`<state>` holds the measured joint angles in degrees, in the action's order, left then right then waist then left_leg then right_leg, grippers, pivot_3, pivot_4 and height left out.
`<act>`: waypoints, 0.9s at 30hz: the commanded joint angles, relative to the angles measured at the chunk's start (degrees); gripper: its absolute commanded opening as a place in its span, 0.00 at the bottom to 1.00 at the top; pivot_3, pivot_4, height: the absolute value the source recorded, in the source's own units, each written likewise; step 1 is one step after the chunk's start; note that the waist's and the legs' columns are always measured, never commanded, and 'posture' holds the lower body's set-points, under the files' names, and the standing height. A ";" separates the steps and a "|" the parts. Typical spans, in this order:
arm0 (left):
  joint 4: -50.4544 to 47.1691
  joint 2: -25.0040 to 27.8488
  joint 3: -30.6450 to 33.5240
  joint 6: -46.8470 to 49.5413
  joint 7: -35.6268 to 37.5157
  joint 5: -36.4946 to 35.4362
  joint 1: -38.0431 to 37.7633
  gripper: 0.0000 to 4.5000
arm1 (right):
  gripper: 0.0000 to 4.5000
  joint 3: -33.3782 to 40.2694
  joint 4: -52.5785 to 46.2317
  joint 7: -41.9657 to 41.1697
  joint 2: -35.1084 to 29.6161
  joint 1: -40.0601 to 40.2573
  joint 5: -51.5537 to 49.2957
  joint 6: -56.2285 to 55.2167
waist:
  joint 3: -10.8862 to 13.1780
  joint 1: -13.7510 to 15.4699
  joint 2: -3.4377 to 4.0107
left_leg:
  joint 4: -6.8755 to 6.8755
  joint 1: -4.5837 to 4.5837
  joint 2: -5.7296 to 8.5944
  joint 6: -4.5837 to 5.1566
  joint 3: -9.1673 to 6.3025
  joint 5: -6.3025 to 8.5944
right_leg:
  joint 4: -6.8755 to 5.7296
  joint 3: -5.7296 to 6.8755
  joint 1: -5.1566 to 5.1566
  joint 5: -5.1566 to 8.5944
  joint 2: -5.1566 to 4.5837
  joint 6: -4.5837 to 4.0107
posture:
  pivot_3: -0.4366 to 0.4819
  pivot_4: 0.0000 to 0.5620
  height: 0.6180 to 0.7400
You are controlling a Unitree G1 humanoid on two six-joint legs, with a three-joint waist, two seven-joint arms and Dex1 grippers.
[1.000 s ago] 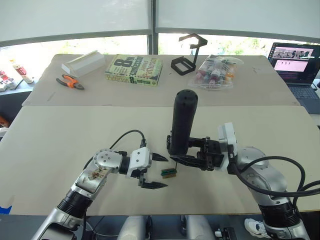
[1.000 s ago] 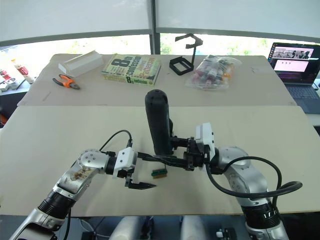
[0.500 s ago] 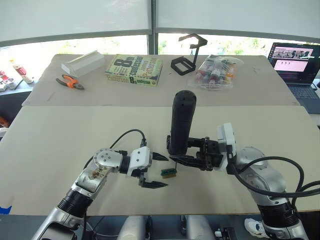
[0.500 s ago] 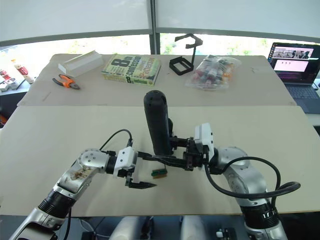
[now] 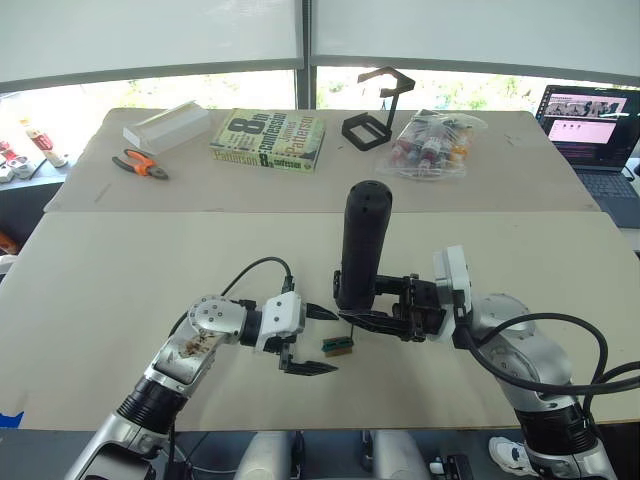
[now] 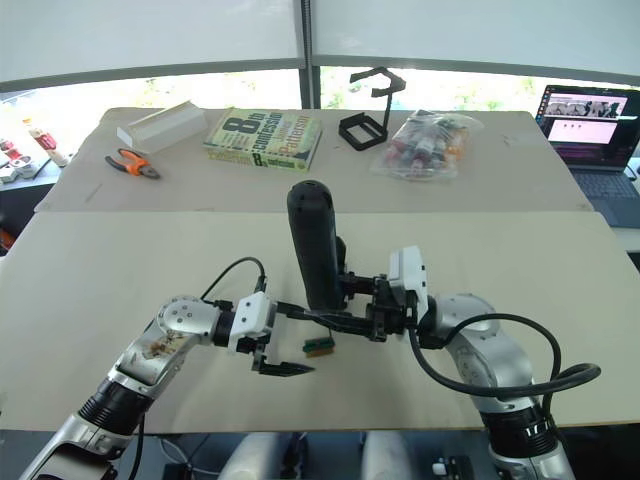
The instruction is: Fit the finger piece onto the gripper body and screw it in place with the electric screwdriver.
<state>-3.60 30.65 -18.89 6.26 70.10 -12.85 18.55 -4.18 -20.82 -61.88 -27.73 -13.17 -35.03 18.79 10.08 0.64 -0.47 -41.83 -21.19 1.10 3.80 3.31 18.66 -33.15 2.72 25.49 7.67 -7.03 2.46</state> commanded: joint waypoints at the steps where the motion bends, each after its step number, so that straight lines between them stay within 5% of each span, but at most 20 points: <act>1: -0.31 -0.44 0.38 -0.31 -0.28 -0.25 0.93 1.00 | 0.42 0.27 -2.07 -0.31 0.41 -0.60 -1.19 -1.27 | 0.00 -0.01 0.00 | 0.00 0.00 0.00 0.00 0.00 0.00 | 0.00 0.00 0.00 0.00 0.00 0.00 | 0.48 0.27 1.00; 27: -1.23 0.27 2.25 0.59 -0.91 -1.88 1.45 1.00 | 0.42 3.34 -8.36 1.55 -2.86 -4.30 -8.61 4.73 | 0.00 0.01 0.00 | 0.00 0.00 0.00 0.00 0.00 0.00 | 0.00 -0.01 0.01 0.00 -0.01 0.00 | 0.48 0.27 1.00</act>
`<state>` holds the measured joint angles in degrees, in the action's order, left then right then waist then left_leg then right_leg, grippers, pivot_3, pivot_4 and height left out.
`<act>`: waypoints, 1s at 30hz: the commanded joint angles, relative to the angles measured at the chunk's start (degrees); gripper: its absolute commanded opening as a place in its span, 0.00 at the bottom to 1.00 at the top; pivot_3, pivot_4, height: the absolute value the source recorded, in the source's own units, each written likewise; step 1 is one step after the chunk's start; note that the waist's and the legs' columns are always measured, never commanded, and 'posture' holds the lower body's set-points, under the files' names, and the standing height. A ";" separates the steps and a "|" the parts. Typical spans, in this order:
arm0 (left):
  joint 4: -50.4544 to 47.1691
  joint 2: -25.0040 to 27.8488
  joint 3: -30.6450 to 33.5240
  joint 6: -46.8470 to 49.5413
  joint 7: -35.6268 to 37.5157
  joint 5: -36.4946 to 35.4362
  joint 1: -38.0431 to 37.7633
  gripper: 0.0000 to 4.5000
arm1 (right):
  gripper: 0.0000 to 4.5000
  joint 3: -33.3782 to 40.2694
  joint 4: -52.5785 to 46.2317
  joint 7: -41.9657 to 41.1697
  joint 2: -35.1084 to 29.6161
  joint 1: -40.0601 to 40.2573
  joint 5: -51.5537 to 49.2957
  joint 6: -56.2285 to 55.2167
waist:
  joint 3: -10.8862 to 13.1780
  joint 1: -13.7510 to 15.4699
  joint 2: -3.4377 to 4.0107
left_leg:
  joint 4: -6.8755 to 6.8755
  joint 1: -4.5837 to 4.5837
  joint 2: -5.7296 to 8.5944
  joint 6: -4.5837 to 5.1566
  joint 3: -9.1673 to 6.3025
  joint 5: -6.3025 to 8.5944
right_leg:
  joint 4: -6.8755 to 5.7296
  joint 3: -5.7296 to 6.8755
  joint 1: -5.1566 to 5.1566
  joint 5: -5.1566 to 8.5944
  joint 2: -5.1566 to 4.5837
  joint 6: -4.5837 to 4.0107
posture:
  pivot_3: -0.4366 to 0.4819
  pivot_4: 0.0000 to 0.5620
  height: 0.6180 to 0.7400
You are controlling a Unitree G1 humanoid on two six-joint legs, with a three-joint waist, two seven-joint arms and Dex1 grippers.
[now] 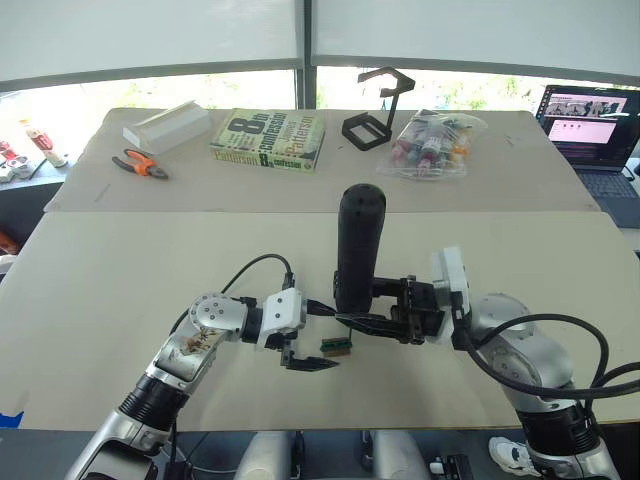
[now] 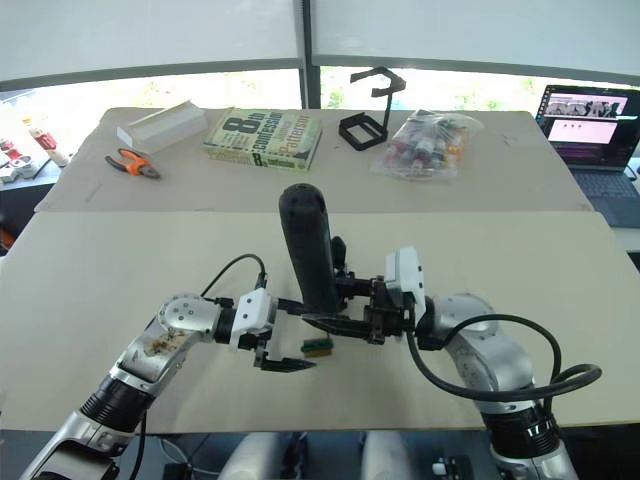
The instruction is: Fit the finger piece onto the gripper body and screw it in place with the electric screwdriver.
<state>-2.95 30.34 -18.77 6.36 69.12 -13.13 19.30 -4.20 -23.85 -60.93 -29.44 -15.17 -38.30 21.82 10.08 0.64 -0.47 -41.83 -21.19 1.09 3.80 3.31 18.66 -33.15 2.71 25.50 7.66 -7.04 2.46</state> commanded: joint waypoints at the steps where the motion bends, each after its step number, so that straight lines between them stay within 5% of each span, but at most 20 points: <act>1: -2.32 0.93 2.49 0.85 0.21 -2.05 0.74 1.00 | 0.42 3.90 -6.02 0.99 -1.64 -3.10 -6.61 2.74 | 0.00 0.00 0.00 | 0.00 0.00 -0.01 0.00 0.00 0.00 | 0.00 0.00 0.00 0.00 0.00 0.00 | 0.48 0.27 1.00; 10: -2.12 2.80 6.12 3.54 1.61 -5.34 4.28 1.00 | 0.42 7.84 -6.68 10.43 -2.15 -16.42 -19.04 13.00 | 0.00 0.00 0.00 | 0.01 -0.02 -0.03 0.01 -0.01 0.01 | -0.02 0.01 0.06 -0.02 -0.02 -0.03 | 0.48 0.27 1.00; 15: 5.71 0.71 6.11 0.37 1.20 -3.32 9.36 1.00 | 0.42 6.08 -1.98 11.60 0.01 -23.24 -16.63 12.90 | 0.00 0.02 0.00 | 0.00 -0.03 0.03 0.00 -0.01 -0.01 | -0.03 0.03 0.05 -0.03 -0.01 -0.05 | 0.48 0.27 1.00; 30: 20.40 -6.26 3.29 -5.96 3.54 1.44 16.52 1.00 | 0.42 4.41 6.48 4.56 0.47 -24.39 -7.90 9.59 | -0.02 -0.23 -0.02 | -0.03 -0.82 0.30 -0.03 0.12 -0.04 | 0.01 0.14 0.64 -0.05 -0.02 0.14 | 0.48 0.27 1.00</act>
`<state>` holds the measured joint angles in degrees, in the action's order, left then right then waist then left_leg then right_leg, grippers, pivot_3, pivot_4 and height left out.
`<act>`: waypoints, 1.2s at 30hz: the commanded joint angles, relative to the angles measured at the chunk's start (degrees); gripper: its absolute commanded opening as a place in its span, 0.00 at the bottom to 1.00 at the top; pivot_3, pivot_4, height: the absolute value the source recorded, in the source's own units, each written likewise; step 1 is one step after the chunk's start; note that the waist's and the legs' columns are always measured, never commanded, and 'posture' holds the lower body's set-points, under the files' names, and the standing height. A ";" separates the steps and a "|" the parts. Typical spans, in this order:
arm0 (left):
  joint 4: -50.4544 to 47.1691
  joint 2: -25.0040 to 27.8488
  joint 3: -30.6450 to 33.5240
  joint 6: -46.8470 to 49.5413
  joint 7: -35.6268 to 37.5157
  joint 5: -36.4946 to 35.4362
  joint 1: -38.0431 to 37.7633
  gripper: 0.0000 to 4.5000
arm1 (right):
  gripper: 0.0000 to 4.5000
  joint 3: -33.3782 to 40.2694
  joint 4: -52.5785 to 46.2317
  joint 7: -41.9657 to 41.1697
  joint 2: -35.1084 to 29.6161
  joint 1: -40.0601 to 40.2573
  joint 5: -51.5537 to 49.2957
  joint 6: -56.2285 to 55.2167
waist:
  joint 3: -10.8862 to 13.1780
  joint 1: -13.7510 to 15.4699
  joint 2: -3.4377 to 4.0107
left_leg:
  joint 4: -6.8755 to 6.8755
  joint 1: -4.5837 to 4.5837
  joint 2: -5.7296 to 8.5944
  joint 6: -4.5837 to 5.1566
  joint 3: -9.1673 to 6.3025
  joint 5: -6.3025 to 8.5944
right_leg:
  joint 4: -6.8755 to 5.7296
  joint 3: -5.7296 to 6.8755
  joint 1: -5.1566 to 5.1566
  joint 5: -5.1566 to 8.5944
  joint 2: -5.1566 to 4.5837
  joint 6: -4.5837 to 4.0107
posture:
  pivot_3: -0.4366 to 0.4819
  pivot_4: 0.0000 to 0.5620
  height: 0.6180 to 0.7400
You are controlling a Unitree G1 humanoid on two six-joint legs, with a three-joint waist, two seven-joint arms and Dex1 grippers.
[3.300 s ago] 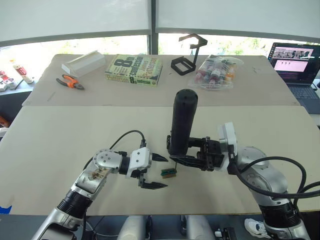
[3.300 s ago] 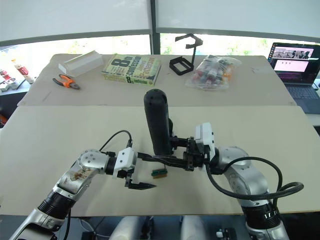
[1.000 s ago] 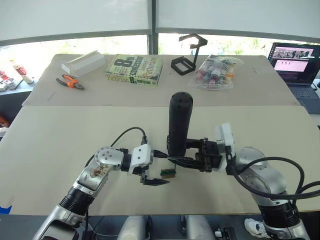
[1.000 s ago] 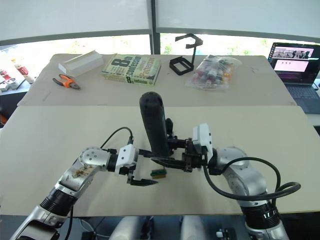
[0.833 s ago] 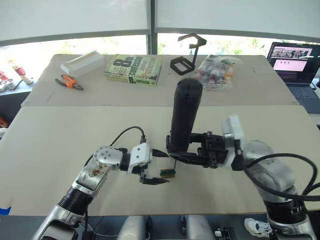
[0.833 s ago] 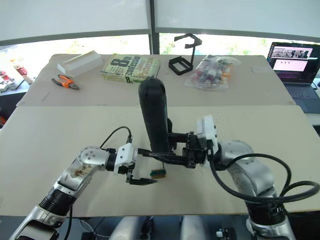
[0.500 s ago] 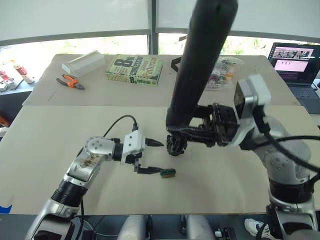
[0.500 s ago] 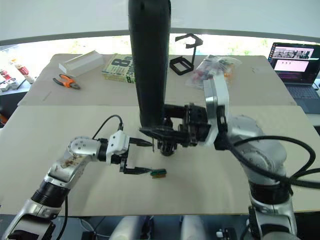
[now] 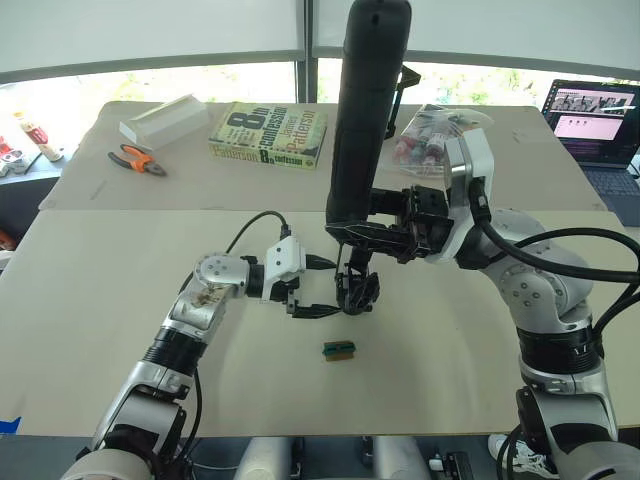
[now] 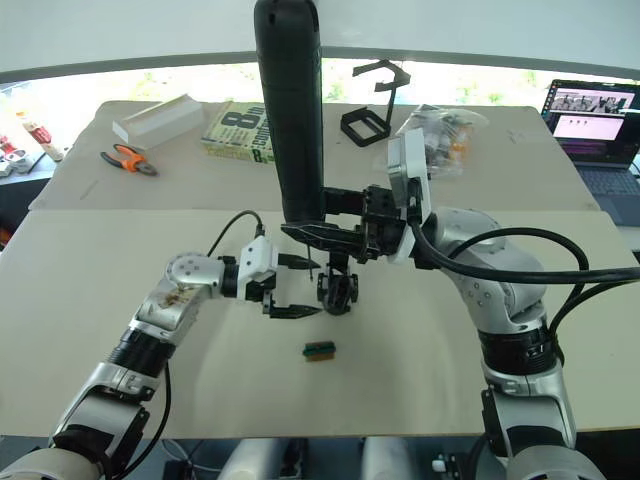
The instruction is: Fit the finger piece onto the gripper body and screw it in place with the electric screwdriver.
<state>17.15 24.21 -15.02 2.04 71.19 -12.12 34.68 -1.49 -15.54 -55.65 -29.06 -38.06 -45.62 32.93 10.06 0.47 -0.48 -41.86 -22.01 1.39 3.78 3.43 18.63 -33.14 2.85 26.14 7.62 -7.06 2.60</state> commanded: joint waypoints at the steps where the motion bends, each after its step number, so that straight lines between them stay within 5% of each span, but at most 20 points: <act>1: 0.48 -0.17 -0.62 -1.89 1.95 0.57 1.19 1.00 | 0.42 1.91 -2.02 -0.58 0.03 -1.53 -0.85 -1.07 | 0.00 -0.11 0.00 | 0.00 0.00 -0.01 0.00 0.01 0.00 | 0.00 0.01 0.00 0.00 0.00 0.00 | 0.48 0.27 1.00; 36: 1.95 -2.07 -0.62 -4.29 3.90 2.78 2.51 1.00 | 0.42 2.31 -2.52 -1.87 -3.36 0.05 -0.22 0.40 | -0.01 -0.30 -0.01 | -0.08 -0.01 -0.07 -0.04 -0.02 -0.03 | -0.07 0.00 0.00 -0.05 -0.01 0.03 | 0.48 0.27 1.00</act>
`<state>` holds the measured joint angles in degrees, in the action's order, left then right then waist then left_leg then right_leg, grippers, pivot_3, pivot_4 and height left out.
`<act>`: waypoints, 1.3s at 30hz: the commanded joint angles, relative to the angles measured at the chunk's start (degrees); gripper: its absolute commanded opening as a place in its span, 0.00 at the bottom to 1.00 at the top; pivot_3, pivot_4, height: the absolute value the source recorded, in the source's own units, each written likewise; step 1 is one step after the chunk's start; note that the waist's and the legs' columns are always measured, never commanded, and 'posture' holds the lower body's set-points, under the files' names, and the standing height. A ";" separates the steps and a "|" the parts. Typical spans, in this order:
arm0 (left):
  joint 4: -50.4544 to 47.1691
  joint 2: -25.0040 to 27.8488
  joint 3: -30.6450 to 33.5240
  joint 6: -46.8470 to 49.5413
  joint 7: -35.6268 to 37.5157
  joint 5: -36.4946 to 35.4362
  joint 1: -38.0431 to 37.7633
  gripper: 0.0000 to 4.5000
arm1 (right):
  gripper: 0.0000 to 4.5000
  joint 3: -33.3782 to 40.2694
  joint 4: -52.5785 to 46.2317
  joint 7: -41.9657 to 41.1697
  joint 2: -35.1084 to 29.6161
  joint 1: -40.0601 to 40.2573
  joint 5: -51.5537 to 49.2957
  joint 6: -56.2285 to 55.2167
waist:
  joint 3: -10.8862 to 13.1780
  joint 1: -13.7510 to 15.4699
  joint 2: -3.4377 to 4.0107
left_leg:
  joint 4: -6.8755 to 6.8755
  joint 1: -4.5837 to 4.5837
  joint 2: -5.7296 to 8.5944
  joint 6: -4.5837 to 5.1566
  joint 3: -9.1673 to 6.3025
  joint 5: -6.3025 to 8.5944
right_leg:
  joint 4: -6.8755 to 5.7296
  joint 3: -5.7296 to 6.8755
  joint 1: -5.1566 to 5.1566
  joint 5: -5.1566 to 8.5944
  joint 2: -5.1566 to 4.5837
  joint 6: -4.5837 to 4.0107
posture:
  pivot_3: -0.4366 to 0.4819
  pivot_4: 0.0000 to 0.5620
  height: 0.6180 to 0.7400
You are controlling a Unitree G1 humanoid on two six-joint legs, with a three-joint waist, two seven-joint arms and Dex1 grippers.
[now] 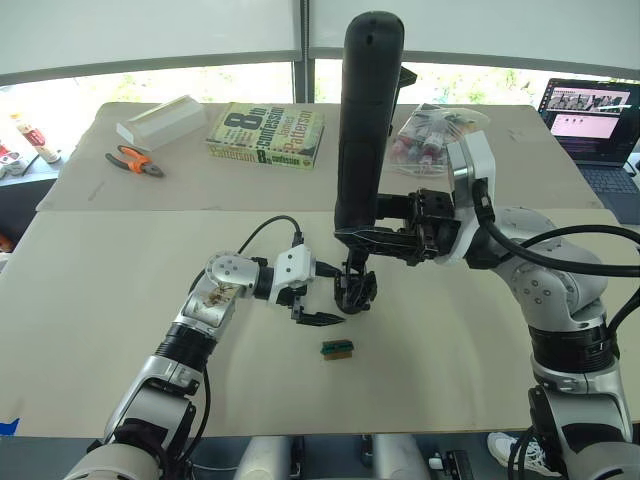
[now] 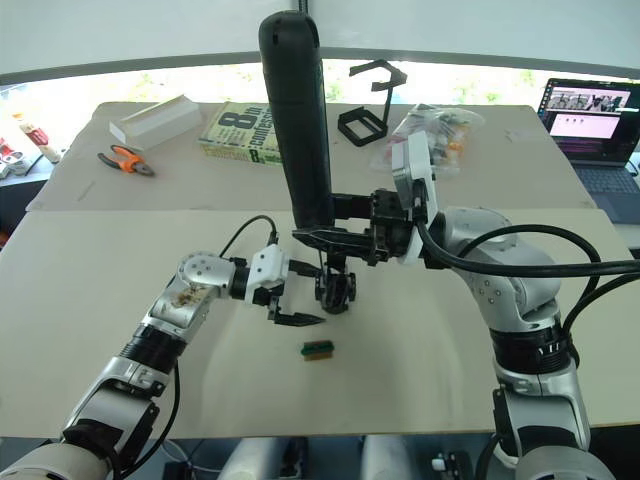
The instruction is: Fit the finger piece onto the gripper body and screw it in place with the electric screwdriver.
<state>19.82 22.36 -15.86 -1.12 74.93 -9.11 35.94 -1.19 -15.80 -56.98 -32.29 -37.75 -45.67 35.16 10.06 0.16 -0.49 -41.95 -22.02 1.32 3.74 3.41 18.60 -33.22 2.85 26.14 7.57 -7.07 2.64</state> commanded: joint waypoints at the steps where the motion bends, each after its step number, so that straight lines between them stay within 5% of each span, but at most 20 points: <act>1: -0.70 -0.21 0.22 -1.15 0.17 -0.22 1.28 1.00 | 0.42 1.97 -2.25 -0.64 -0.12 -0.12 -0.01 -1.95 | 0.00 0.02 0.00 | 0.00 0.00 0.00 0.00 0.00 0.00 | 0.00 0.00 0.00 0.00 0.00 0.00 | 0.48 0.27 1.00; 39: -0.98 -0.29 0.26 -1.52 -0.23 -0.03 1.38 1.00 | 0.42 2.13 -3.80 -0.86 0.35 1.62 0.08 -1.19 | 0.00 0.01 0.00 | -0.05 0.00 0.02 0.00 0.00 0.00 | -0.03 0.00 0.00 -0.01 0.00 0.01 | 0.48 0.27 1.00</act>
<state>19.83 22.25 -15.86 -1.32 74.79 -9.04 36.04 -1.19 -16.72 -57.44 -32.07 -35.52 -44.00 35.10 10.06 0.17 -0.50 -42.00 -22.02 1.34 3.74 3.41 18.60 -33.25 2.85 26.13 7.56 -7.07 2.64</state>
